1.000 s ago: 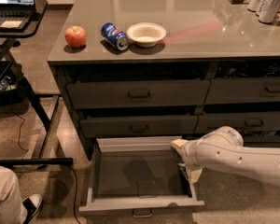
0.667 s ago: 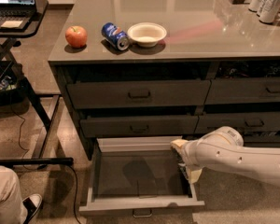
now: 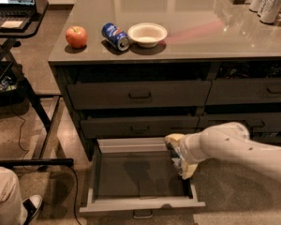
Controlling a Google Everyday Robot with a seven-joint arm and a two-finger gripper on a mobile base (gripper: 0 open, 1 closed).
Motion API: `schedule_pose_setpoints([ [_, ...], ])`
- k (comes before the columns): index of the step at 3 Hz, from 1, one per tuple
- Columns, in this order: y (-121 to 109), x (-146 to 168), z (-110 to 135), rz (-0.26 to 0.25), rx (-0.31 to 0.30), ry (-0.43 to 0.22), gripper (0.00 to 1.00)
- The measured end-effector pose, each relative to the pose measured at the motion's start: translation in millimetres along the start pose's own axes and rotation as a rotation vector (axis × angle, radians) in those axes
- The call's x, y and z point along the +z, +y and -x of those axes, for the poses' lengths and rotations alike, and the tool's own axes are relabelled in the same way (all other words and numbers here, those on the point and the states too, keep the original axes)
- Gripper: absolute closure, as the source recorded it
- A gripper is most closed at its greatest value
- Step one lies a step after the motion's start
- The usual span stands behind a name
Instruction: Pick redbull can from bottom drawer and place on counter
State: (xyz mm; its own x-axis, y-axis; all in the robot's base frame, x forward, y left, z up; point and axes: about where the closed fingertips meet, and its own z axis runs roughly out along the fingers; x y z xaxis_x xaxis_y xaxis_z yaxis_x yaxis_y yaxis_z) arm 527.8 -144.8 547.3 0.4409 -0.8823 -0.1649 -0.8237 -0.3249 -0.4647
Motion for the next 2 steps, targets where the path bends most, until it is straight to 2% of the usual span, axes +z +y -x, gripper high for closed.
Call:
schedule_pose_setpoints([
  [1, -34.6, -54.5, 17.0, -0.070, 0.041, -0.135, 1.00],
  [2, -57.1, -123.1, 48.3, -0.173, -0.022, -0.259, 1.00],
])
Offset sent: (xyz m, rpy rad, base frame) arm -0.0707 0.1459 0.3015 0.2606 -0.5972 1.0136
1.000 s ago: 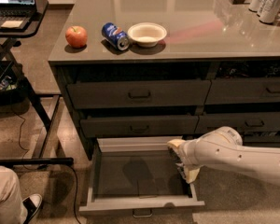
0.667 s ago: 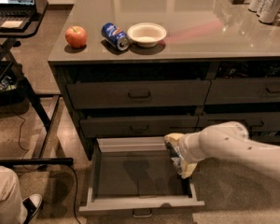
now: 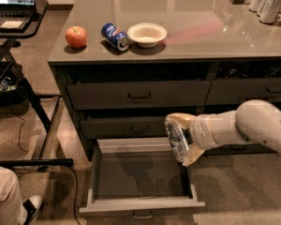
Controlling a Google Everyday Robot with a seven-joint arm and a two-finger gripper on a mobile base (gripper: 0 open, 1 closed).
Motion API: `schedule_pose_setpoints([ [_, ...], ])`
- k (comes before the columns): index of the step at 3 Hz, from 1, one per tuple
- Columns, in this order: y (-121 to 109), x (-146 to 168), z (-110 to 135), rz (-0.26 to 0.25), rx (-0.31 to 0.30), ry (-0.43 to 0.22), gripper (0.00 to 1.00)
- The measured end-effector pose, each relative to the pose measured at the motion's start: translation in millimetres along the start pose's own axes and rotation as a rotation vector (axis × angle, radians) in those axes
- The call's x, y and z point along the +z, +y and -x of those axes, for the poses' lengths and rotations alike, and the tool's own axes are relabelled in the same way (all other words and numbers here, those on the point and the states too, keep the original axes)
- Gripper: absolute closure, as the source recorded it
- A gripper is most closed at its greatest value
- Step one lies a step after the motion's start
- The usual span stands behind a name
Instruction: Pick redbull can from bottom drawer and place on counter
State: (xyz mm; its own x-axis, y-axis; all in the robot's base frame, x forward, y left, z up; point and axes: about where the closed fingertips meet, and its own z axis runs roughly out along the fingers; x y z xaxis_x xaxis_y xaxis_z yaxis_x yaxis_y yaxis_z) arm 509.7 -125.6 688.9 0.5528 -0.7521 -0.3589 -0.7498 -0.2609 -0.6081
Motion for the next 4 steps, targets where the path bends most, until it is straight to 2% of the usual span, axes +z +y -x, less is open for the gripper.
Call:
schedule_pose_setpoints([
  [1, -38.9, -40.1, 47.4, -0.130, -0.156, -0.090, 1.00],
  [2, -58.8, -39.4, 82.1, -0.161, -0.287, -0.123, 1.00],
  [4, -59.9, -41.5, 82.2, -0.163, -0.274, -0.137, 1.00],
])
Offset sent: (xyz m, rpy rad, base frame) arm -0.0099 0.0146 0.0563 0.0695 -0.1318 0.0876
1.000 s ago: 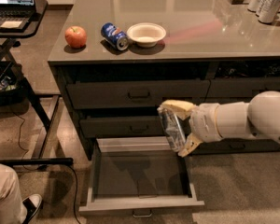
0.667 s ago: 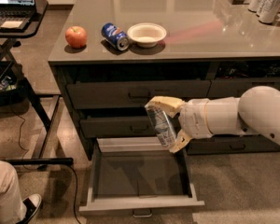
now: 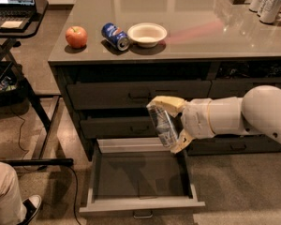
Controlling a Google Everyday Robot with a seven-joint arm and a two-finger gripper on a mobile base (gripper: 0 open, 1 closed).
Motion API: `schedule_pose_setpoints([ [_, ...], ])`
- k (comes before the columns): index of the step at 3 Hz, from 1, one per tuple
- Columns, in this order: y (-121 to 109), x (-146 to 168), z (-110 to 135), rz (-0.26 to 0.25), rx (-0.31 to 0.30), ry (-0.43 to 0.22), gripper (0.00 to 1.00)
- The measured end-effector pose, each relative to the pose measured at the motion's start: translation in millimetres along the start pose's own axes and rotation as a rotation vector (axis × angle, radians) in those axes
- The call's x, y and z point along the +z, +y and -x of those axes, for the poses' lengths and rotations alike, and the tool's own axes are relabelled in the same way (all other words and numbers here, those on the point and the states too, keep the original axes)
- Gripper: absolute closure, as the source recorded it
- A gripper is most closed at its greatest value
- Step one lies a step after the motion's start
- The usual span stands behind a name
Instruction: Pick redbull can from bottom drawer and place on counter
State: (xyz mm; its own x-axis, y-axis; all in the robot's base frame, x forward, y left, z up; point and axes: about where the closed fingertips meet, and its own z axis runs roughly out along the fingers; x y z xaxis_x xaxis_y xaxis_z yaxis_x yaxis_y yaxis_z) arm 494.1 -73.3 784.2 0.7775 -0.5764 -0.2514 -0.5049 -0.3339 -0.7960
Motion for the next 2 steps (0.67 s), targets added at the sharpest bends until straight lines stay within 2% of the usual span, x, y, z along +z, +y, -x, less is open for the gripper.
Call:
schedule_pose_setpoints([
  [1, -15.5, -14.5, -25.8, -0.084, 0.006, 0.044, 1.00],
  [2, -32.5, -48.6, -78.4, -0.218, 0.065, 0.118, 1.00],
])
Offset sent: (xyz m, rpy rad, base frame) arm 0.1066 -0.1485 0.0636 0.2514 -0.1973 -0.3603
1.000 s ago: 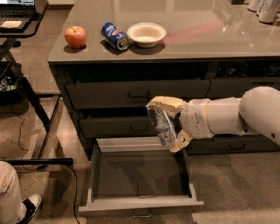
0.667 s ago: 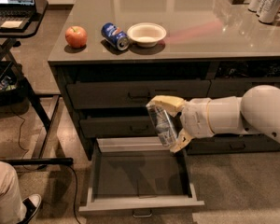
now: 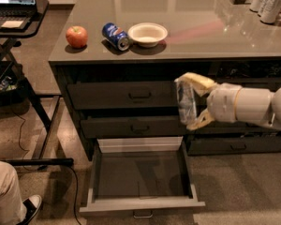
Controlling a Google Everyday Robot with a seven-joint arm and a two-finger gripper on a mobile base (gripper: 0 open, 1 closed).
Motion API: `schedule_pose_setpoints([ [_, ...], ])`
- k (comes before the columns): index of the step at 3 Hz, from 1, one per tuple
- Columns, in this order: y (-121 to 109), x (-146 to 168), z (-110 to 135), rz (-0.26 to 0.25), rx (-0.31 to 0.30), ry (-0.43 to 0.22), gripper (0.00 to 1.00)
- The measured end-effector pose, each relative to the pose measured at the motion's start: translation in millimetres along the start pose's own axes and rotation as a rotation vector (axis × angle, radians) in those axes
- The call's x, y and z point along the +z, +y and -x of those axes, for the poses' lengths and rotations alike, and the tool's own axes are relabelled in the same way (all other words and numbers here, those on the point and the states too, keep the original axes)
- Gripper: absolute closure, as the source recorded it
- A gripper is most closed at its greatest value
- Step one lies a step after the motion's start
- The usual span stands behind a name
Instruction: Pick redbull can from bottom drawer and place on counter
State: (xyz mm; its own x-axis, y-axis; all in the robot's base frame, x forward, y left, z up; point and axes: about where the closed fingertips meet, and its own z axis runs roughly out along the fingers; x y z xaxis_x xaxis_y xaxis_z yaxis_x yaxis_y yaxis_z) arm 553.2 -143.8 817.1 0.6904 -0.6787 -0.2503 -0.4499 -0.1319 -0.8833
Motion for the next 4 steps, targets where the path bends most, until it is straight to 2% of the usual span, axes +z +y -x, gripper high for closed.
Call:
schedule_pose_setpoints([
  [1, -41.4, -19.0, -45.2, -0.109, 0.035, 0.053, 1.00],
  [2, -85.2, -22.2, -82.0, -0.175, 0.075, 0.076, 1.00],
  [3, -127.7, -1.2, -105.6, -0.215, 0.106, 0.050, 1.00],
  [4, -159.5, 23.6, -122.9, -0.240, 0.154, 0.041, 1.00],
])
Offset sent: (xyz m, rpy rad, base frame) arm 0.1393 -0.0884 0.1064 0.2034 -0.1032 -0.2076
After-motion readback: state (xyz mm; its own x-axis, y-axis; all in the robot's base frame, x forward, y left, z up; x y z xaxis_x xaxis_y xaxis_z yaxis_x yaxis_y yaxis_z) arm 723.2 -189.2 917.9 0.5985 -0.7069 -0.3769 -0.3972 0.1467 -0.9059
